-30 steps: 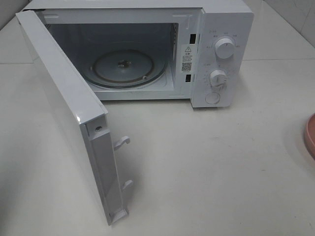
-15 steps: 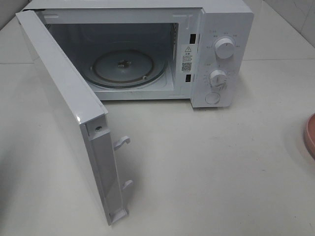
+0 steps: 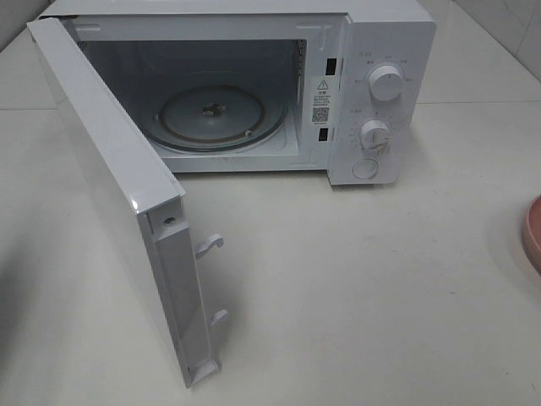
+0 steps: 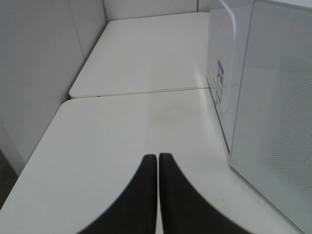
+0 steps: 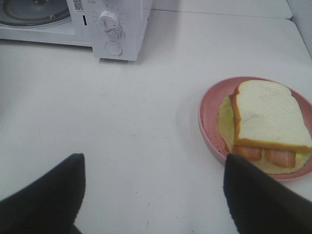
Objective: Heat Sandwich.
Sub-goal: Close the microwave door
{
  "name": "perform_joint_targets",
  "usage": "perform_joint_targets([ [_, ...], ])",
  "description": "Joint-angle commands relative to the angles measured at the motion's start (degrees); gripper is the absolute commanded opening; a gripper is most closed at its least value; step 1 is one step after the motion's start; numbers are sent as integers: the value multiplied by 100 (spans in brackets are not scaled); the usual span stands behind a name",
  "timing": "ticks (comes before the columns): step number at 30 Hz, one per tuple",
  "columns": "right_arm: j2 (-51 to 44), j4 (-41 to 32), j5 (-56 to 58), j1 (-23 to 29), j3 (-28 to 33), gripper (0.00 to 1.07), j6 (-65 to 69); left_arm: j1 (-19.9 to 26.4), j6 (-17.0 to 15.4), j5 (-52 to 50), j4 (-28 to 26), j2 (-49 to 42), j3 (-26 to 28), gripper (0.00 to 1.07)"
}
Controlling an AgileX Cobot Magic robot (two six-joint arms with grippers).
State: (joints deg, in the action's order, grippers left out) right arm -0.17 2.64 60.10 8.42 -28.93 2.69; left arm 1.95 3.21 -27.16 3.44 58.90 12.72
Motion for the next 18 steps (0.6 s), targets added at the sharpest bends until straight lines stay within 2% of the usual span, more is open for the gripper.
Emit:
perform_joint_targets([
  [1,-149,23,-46,-46,6,76,-17,-46,-590,-716,882,441,-17,0],
  [2,-149,23,-46,-46,6,76,-17,-46,-768,-837,1100,596,-17,0],
  [3,-149,23,-46,-46,6,76,-17,-46,-1083,-1094,1398,894,-17,0],
  [4,-149,23,-46,-46,6,76,-17,-46,-1083,-1094,1398,894,-17,0],
  [6,-149,23,-46,-46,6,76,-17,-46,-1358,-1387,1644,1146,-11,0],
  [8,-149,23,-46,-46,6,76,-17,-46,-1553,-1891,2080,1495,57,0],
  [11,-149,23,-46,-46,6,76,-17,-46,-1696,-2103,2315,1719,155,0],
  [12,-149,23,-46,-46,6,76,-17,-46,-1896,-2177,2498,1914,269,0],
  [16,-149,23,-46,-46,6,76,-11,-103,-2080,-2257,2653,2229,458,0],
  [18,-149,23,-46,-46,6,76,-11,-189,-2040,-2235,2653,2298,504,0],
])
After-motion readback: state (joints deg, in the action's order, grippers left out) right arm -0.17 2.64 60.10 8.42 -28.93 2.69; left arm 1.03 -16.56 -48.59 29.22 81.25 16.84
